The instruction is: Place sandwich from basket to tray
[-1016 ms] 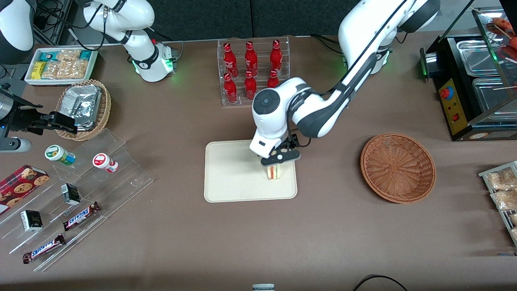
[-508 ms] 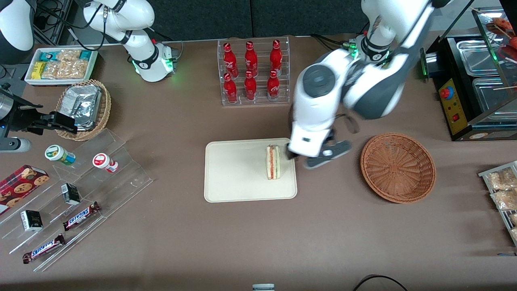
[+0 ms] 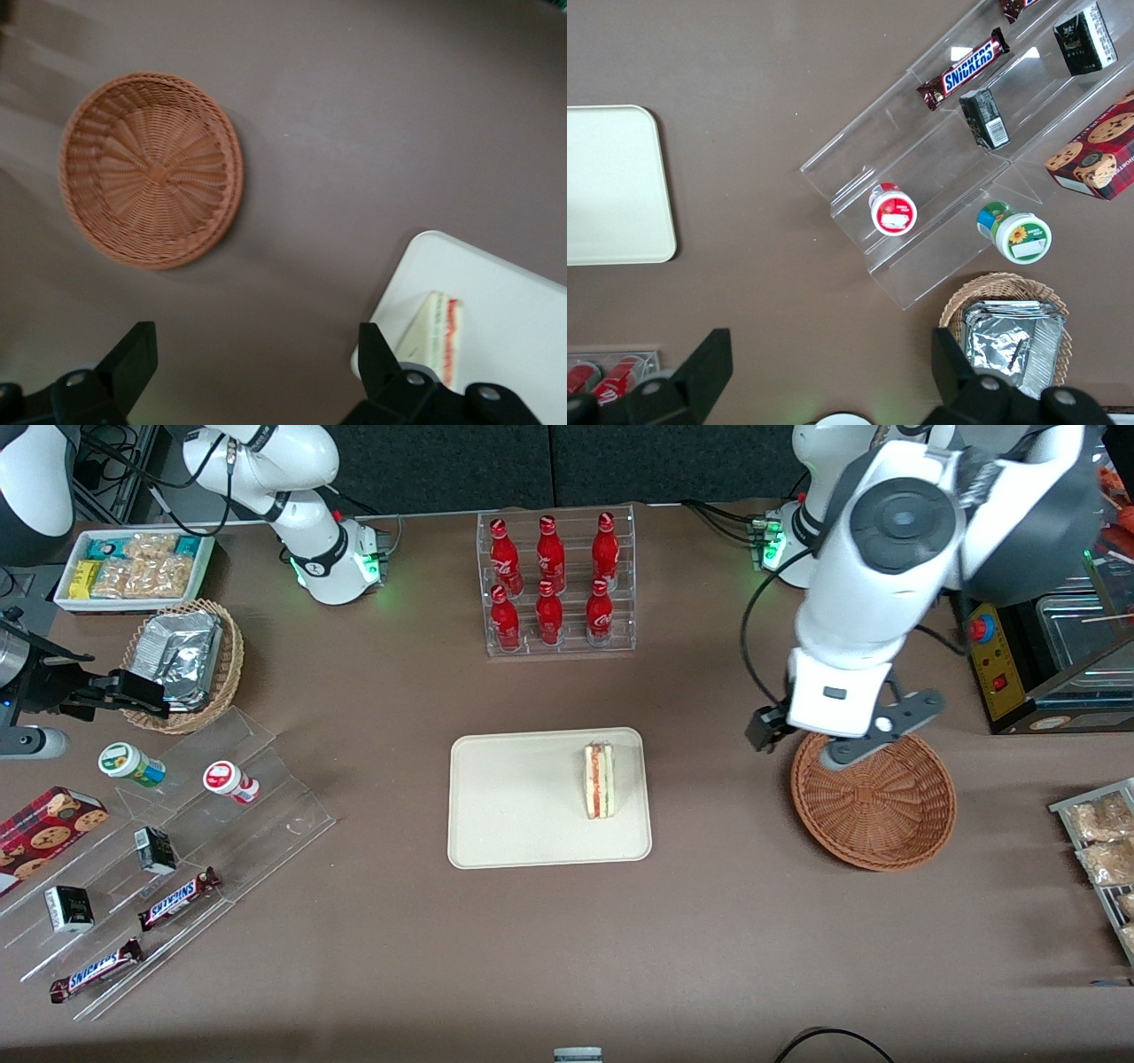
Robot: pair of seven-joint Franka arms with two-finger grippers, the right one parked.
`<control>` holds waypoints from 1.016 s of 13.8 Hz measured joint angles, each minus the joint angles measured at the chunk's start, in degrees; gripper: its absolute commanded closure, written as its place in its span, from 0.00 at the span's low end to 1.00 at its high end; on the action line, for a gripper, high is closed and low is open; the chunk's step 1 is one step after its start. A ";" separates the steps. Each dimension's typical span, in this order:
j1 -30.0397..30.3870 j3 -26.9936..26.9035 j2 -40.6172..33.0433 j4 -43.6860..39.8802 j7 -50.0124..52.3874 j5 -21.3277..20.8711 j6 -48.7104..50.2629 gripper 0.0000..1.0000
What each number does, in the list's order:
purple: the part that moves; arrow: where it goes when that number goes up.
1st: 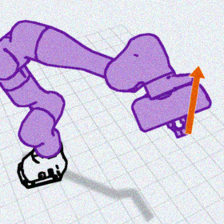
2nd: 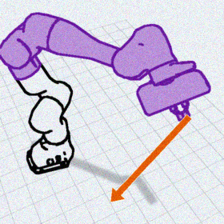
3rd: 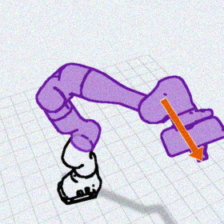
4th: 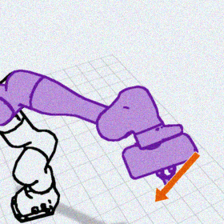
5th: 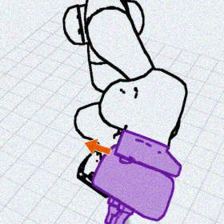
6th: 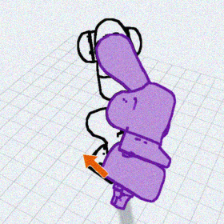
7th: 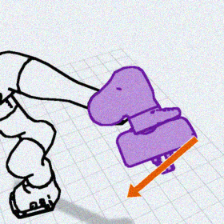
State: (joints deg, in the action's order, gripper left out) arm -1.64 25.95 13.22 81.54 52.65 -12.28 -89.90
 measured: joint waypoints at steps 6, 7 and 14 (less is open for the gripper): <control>0.53 -13.01 -5.75 0.02 -21.39 8.39 6.32 0.00; 0.56 -15.49 -7.12 0.05 -25.57 9.61 7.59 0.00; 0.50 -22.58 -14.71 4.97 -45.77 12.21 11.37 0.00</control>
State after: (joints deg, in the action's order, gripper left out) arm -1.13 3.37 -1.49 86.51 6.88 -0.07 -78.53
